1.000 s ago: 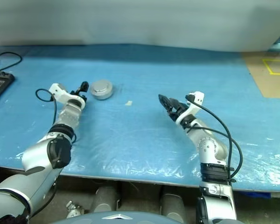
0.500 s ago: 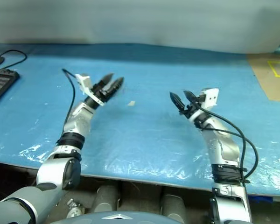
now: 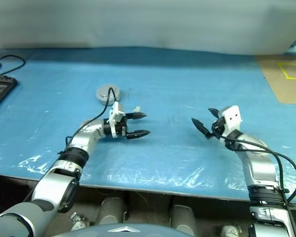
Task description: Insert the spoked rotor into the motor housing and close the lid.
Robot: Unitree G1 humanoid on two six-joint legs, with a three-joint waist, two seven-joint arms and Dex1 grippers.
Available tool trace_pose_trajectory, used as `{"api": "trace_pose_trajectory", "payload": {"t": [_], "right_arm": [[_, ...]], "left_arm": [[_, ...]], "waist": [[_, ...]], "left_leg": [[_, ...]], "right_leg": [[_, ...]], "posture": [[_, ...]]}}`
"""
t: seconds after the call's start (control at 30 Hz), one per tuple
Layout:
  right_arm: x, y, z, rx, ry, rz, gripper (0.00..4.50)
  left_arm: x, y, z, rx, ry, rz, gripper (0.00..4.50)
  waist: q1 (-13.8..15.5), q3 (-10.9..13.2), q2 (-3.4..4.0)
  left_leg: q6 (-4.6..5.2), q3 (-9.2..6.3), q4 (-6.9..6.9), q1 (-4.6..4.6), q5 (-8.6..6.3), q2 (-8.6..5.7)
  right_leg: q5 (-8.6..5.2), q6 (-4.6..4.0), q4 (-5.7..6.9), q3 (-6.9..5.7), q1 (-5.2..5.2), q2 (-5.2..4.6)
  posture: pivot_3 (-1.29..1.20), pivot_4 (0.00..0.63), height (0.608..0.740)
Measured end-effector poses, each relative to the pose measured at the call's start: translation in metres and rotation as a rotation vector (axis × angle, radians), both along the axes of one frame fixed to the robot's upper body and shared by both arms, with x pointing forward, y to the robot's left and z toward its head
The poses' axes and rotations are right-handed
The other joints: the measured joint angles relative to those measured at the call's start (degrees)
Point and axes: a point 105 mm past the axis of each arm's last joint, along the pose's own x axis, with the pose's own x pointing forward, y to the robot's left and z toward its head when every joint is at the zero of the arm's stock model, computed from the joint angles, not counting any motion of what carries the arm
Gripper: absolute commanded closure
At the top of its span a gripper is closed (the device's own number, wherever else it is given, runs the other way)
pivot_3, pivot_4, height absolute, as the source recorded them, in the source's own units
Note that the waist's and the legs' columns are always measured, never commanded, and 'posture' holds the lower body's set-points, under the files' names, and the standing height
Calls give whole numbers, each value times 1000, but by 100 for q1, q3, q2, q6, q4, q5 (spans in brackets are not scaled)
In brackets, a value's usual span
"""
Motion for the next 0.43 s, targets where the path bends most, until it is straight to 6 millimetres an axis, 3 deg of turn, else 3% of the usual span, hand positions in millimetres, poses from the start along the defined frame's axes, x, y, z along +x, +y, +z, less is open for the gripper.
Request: {"api": "trace_pose_trajectory", "payload": {"t": [0.43], "right_arm": [[1, -1, -4, -29, -4, -23, 34]], "left_arm": [[-2, -2, 1, 13, -6, -28, 0]], "waist": [[0, 0, 0]], "left_leg": [[16, 3, -1, 0, -6, 1]], "right_leg": [[-2, -4, -1, 0, -1, -1]], "posture": [[0, 150, 740]]}}
